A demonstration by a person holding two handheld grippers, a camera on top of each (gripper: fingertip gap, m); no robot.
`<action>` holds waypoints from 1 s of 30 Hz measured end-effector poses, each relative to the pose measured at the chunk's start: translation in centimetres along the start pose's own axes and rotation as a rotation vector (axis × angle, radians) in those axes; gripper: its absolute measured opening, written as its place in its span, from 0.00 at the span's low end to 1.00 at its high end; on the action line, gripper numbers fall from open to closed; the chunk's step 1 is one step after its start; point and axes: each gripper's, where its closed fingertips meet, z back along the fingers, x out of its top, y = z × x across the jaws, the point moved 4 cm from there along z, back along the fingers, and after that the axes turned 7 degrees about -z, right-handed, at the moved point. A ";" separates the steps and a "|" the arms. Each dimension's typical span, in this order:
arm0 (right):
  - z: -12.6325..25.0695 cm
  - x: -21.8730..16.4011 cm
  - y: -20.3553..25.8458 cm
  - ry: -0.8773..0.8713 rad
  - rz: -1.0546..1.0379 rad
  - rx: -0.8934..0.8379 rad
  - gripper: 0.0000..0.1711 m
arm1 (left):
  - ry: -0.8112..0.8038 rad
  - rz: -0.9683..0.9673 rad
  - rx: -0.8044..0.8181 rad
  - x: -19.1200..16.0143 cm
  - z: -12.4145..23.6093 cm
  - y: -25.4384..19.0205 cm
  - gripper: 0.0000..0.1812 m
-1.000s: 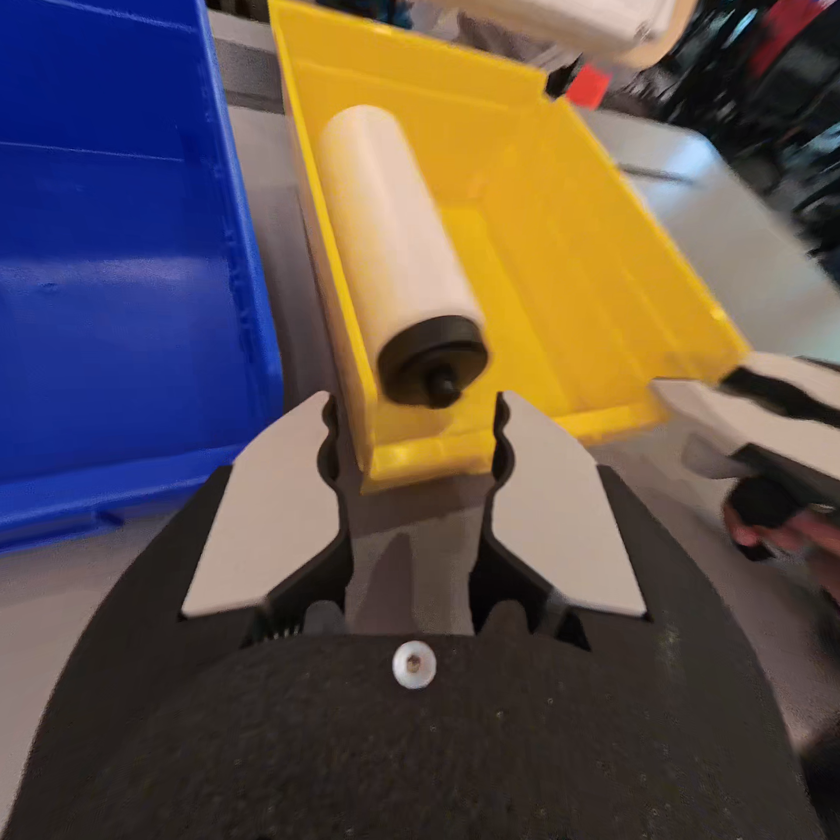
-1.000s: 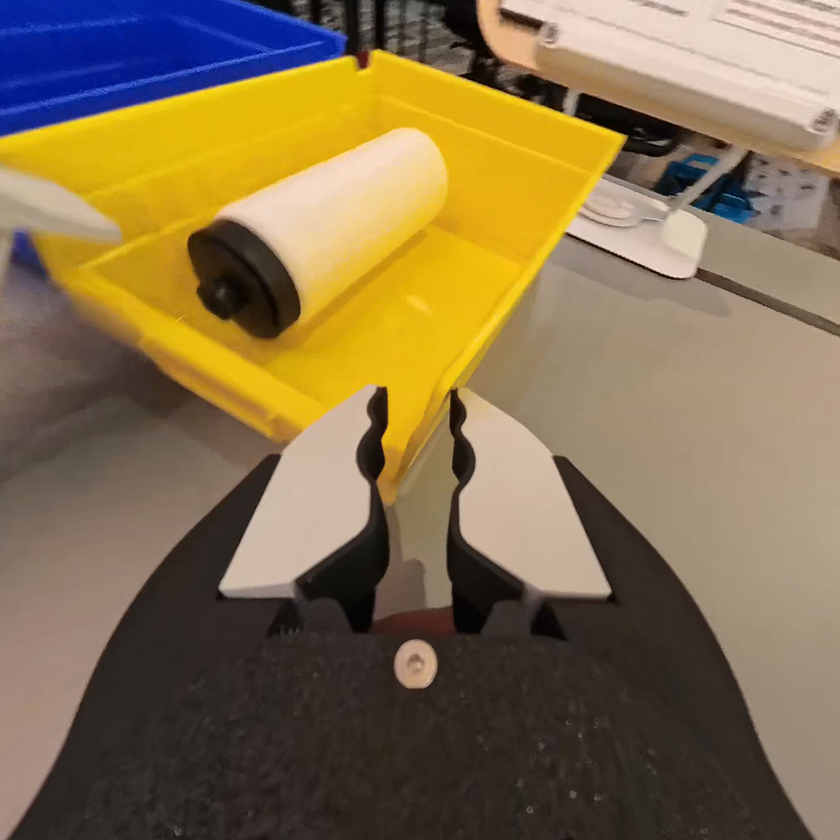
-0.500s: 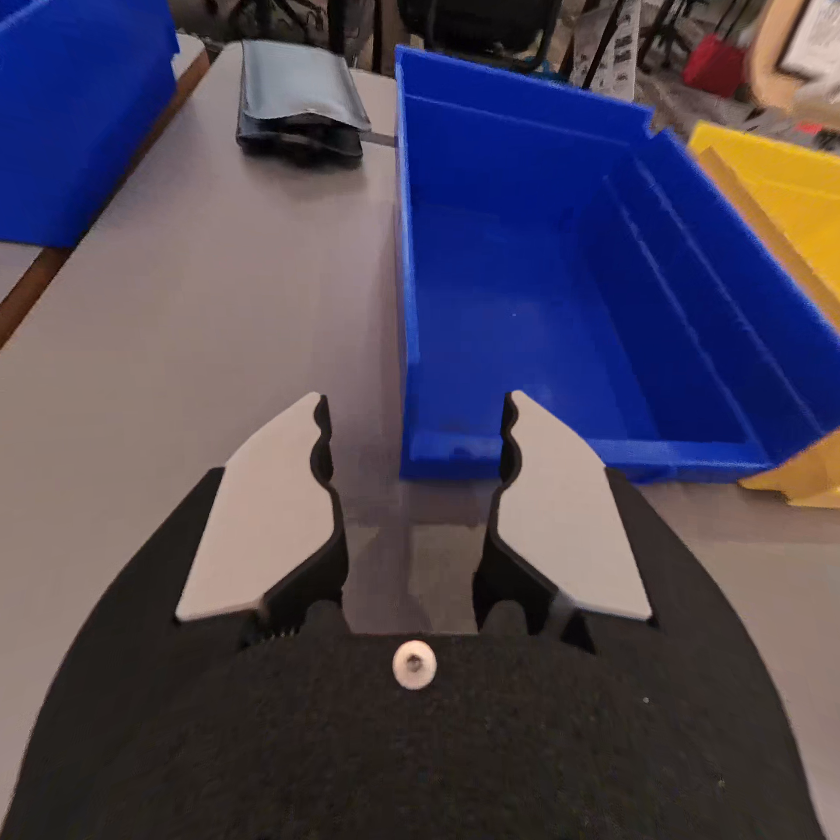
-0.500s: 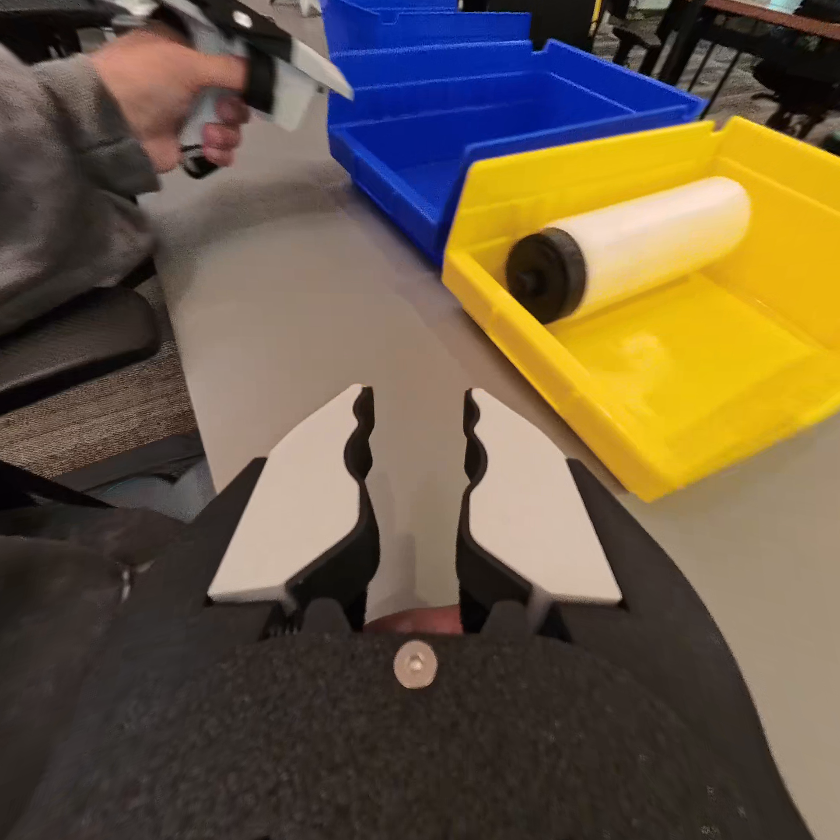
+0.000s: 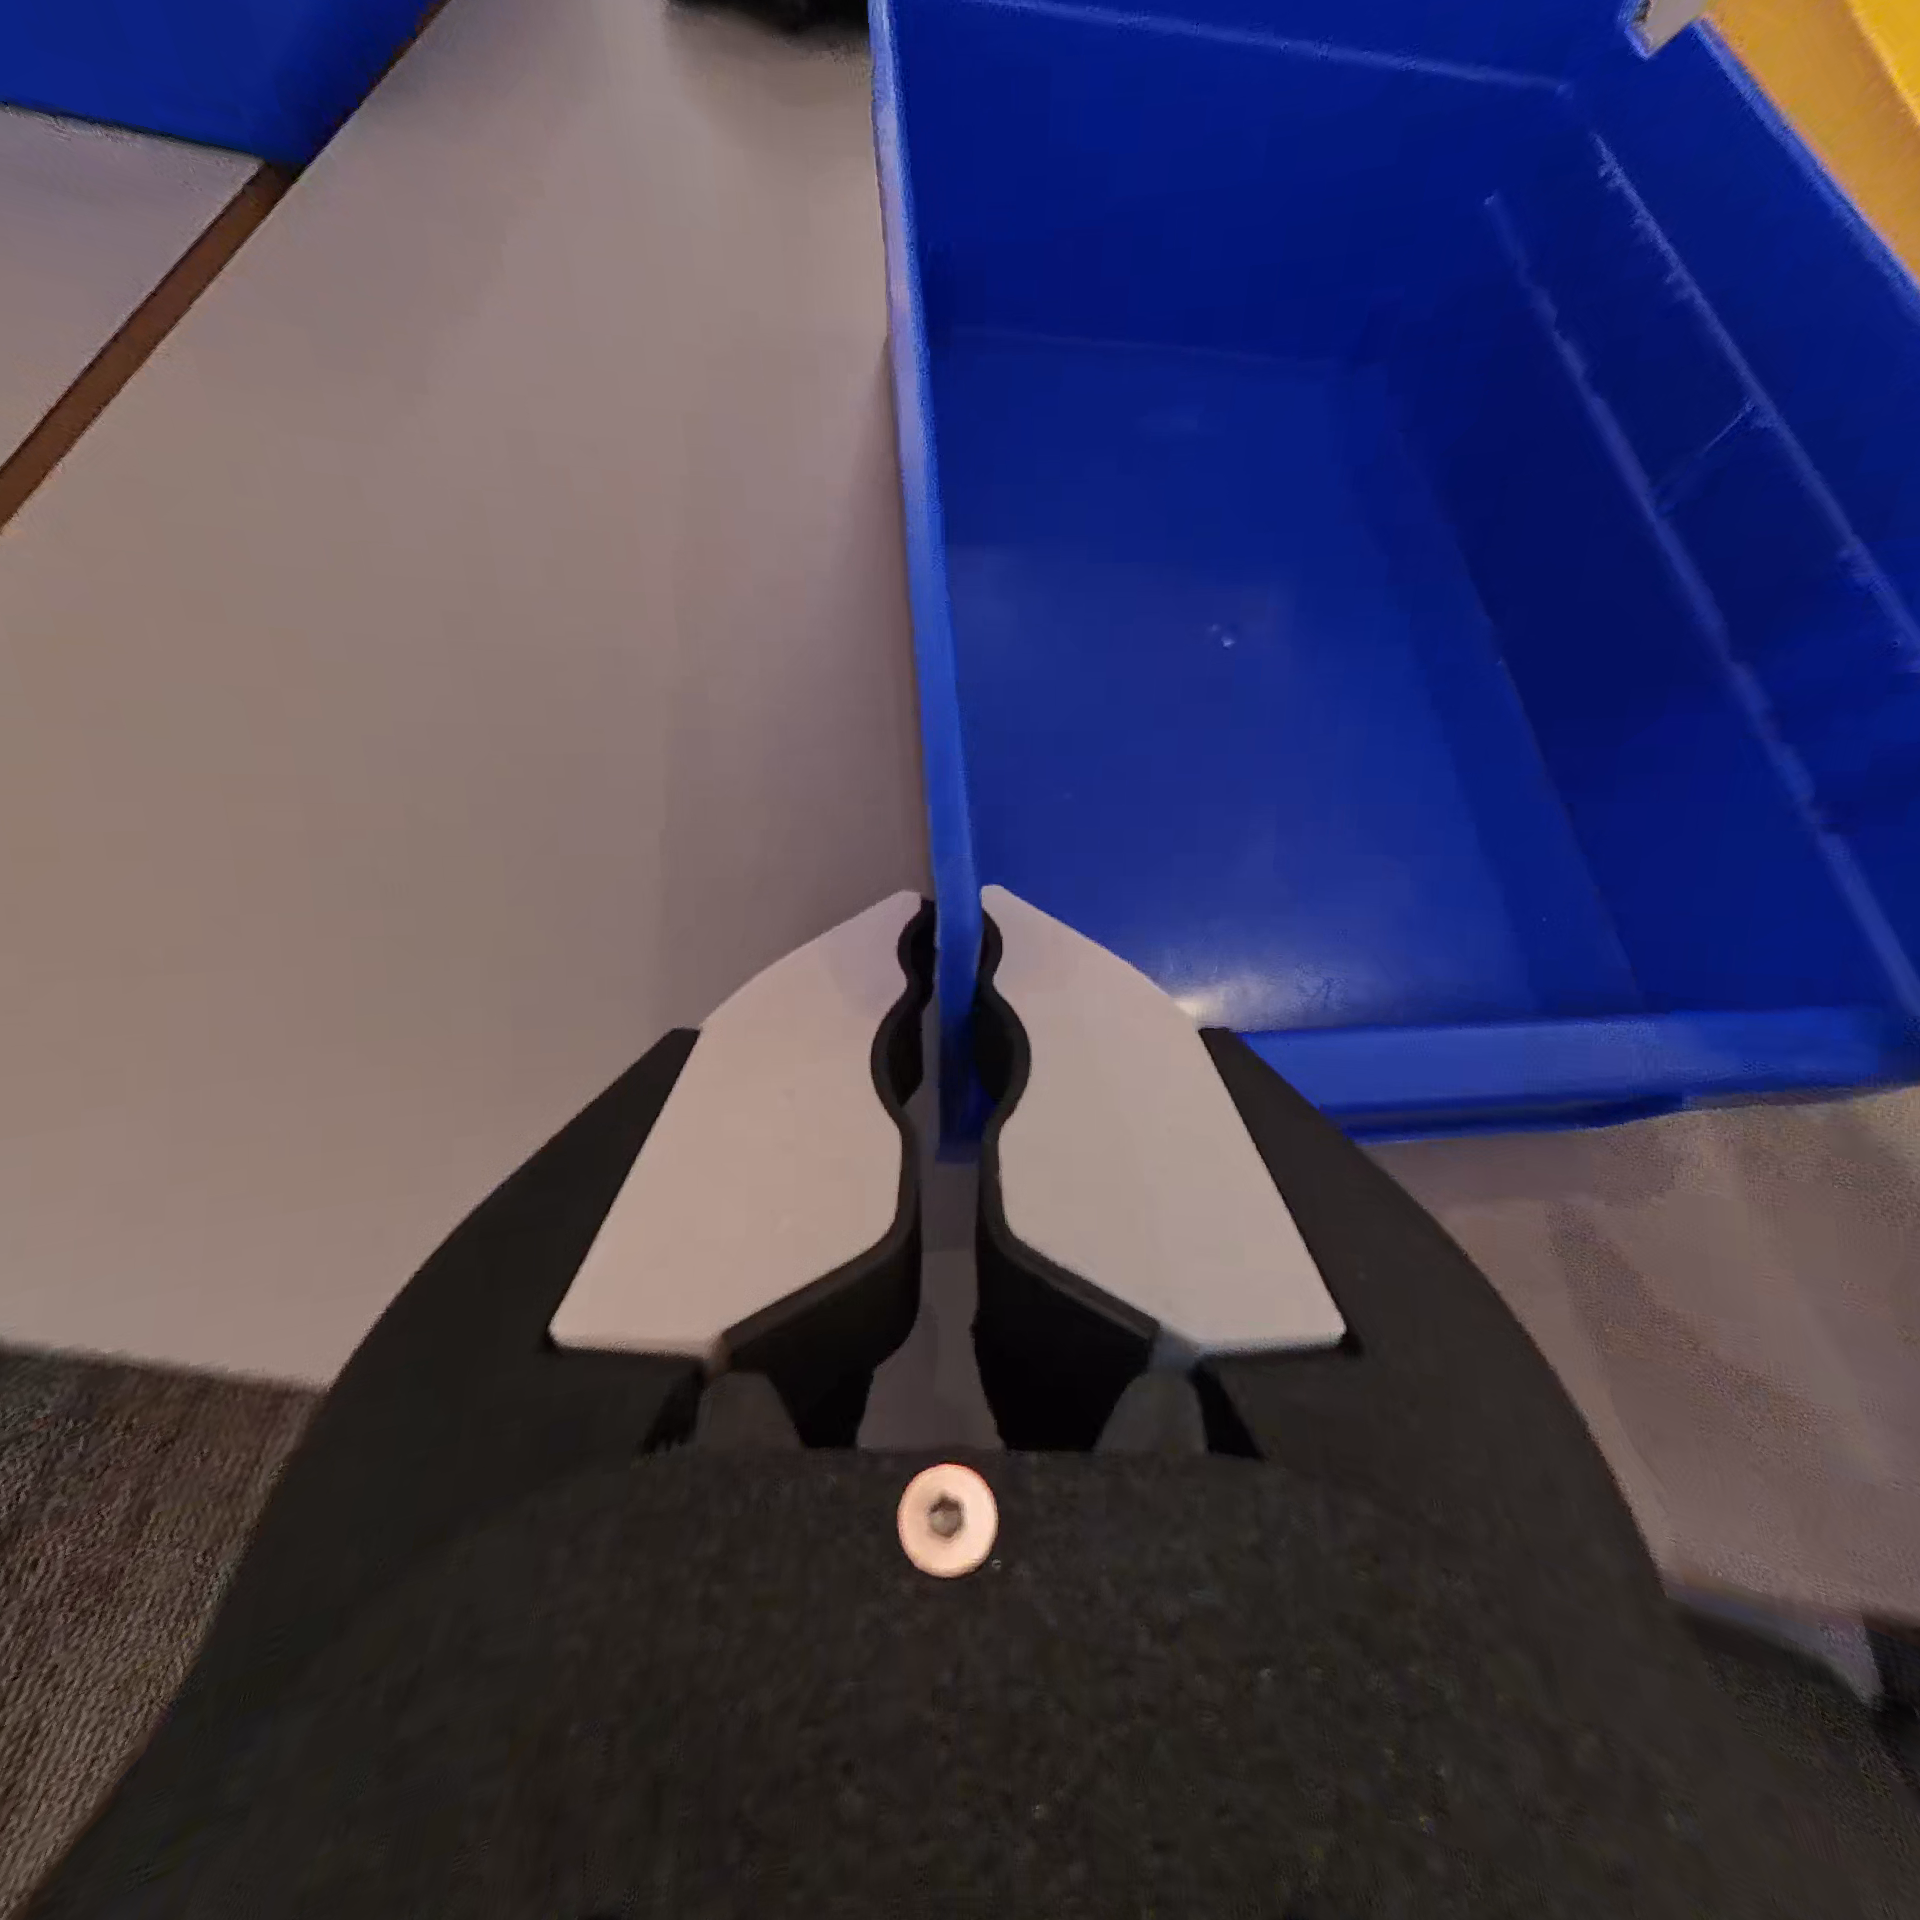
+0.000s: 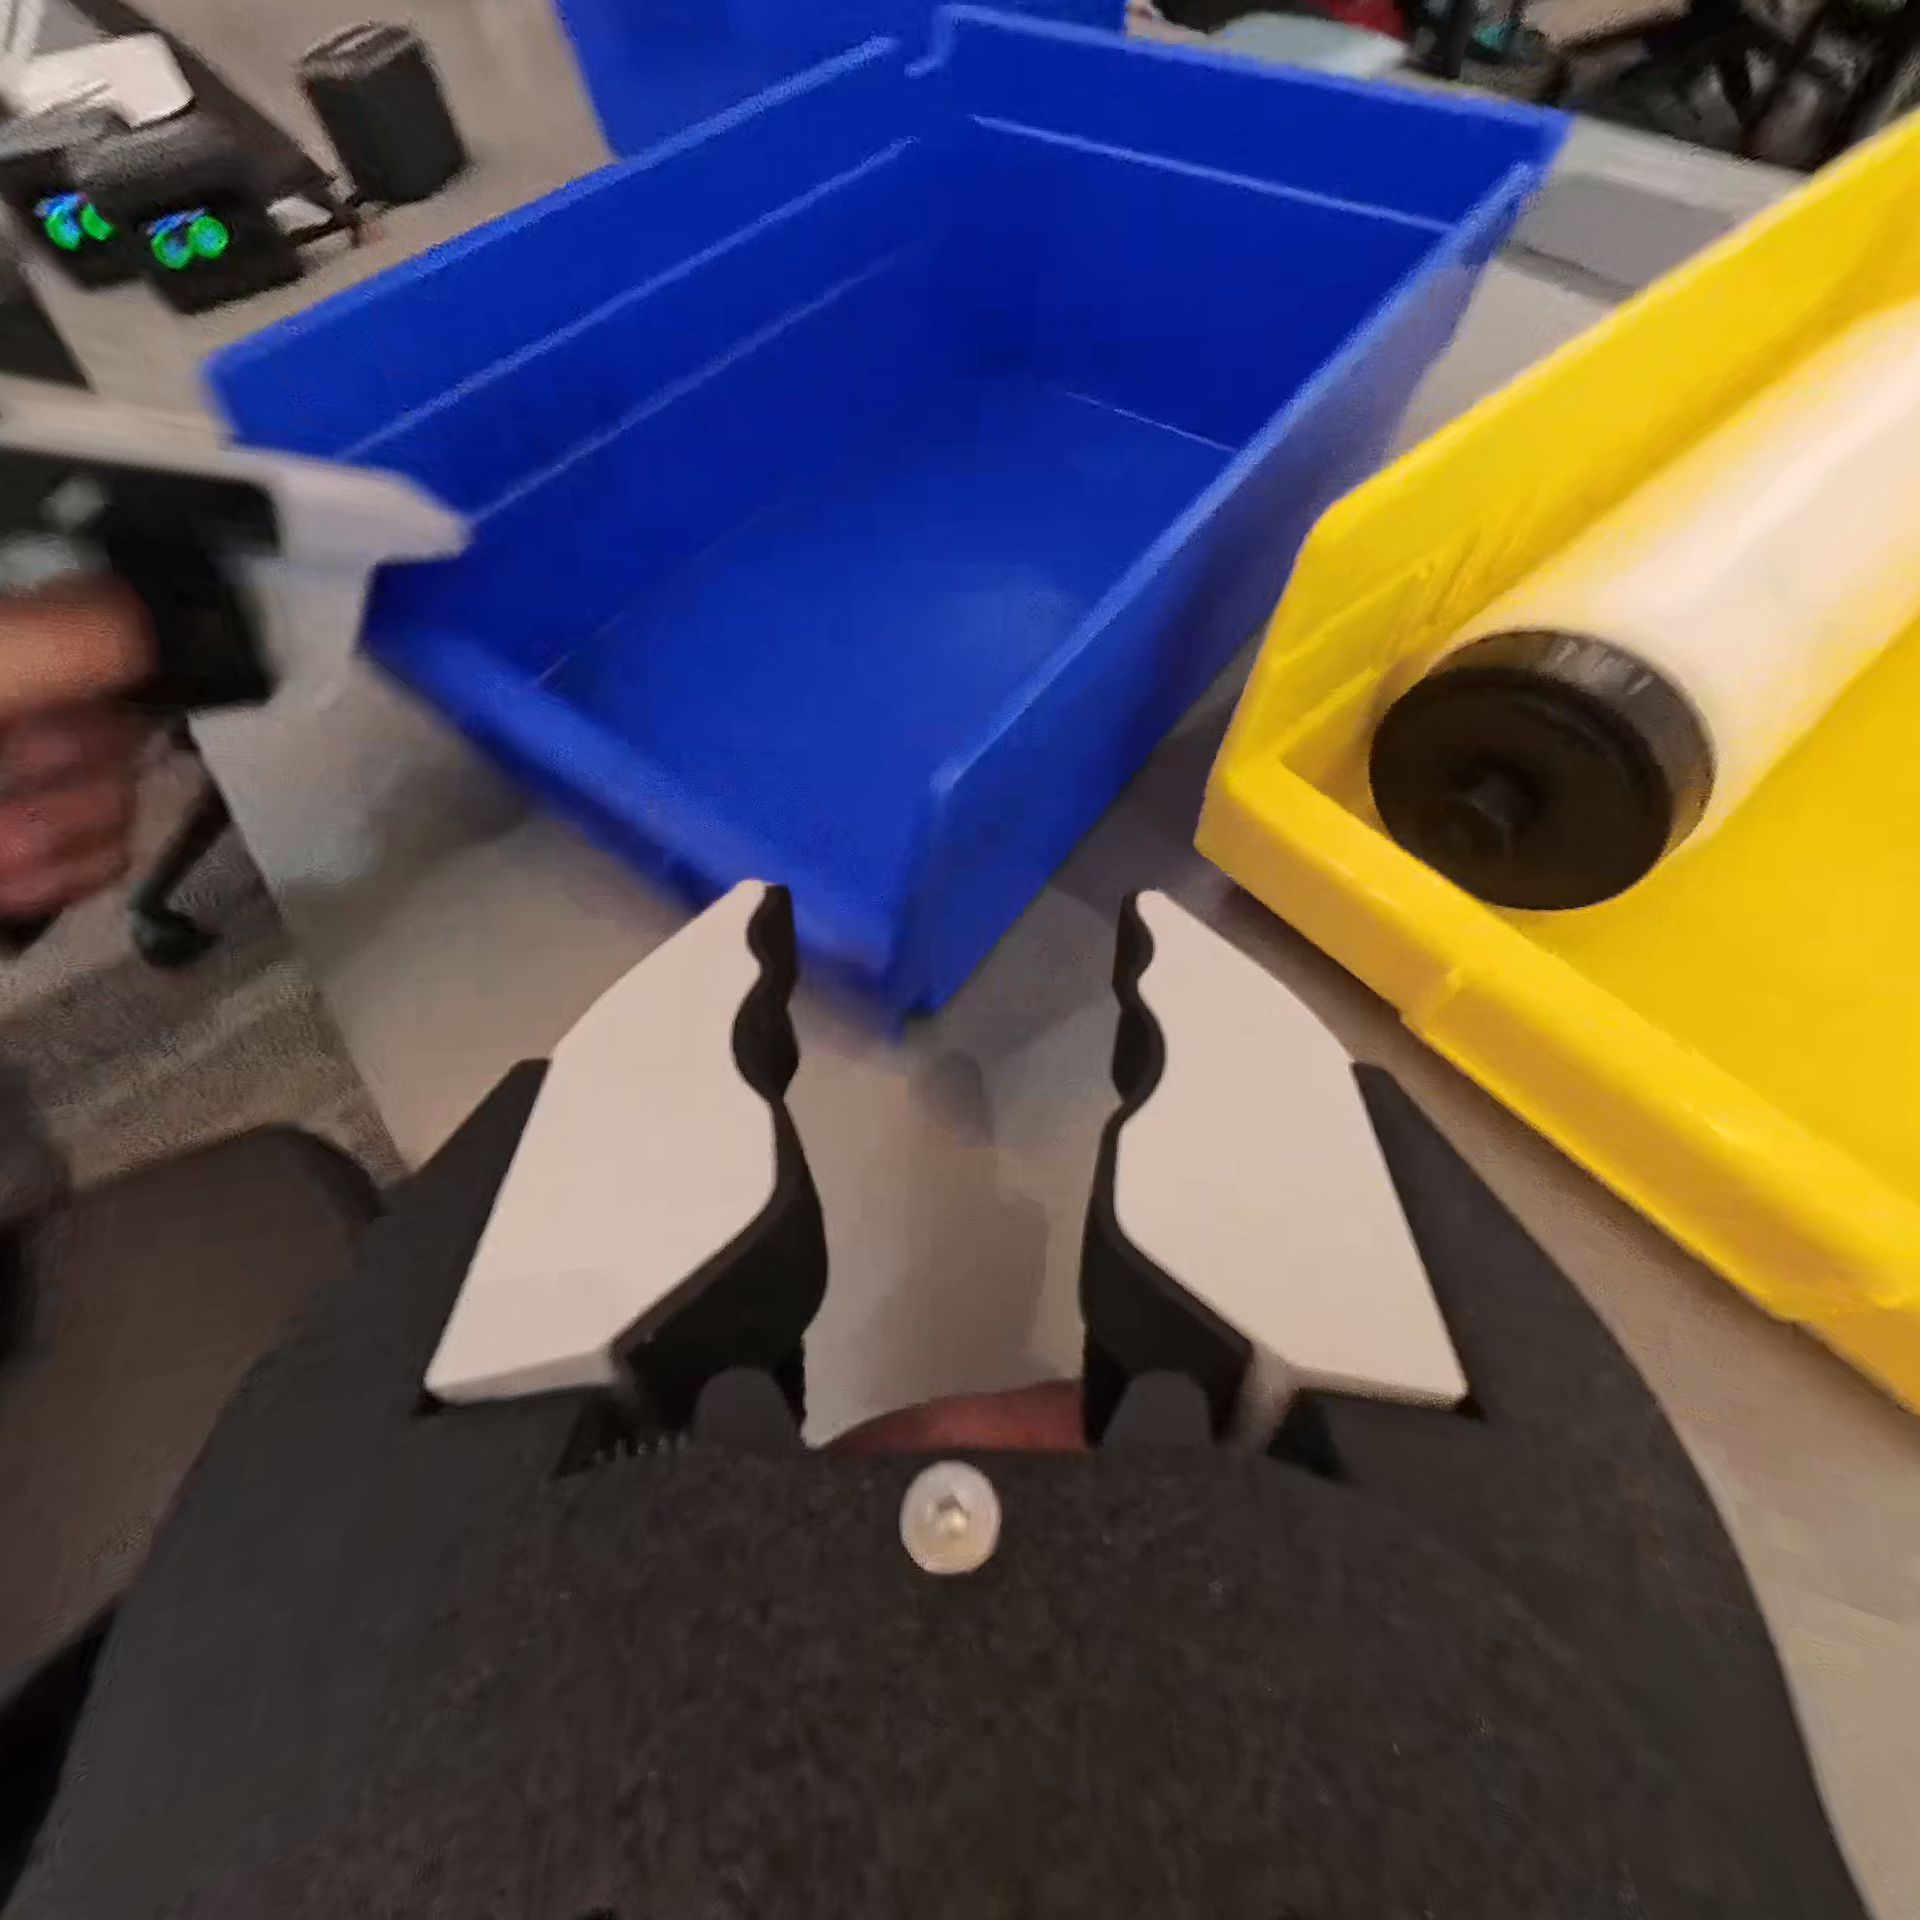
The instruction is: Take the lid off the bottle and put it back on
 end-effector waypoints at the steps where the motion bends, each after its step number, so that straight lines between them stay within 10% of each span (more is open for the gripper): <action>1: -0.6 -0.1 0.0 0.015 -0.054 -0.008 0.33 | 0.005 0.006 -0.003 -0.6 0.9 -0.2 0.02; 8: 1.0 1.4 1.6 -0.066 0.075 -0.113 0.07 | -0.053 -0.111 0.136 -1.0 6.6 -2.6 0.01; 16: 10.1 9.4 -3.1 -0.358 0.091 -0.246 0.04 | -0.300 -0.359 0.158 9.4 10.5 -10.9 0.03; 22: 20.8 9.5 -14.1 -0.459 0.040 -0.500 0.04 | -0.393 -0.593 -0.043 15.2 6.8 -25.8 0.03; 30: 33.1 -1.0 -33.2 -0.301 -0.176 -0.812 0.03 | -0.321 -0.785 -0.337 12.2 -1.3 -50.0 0.04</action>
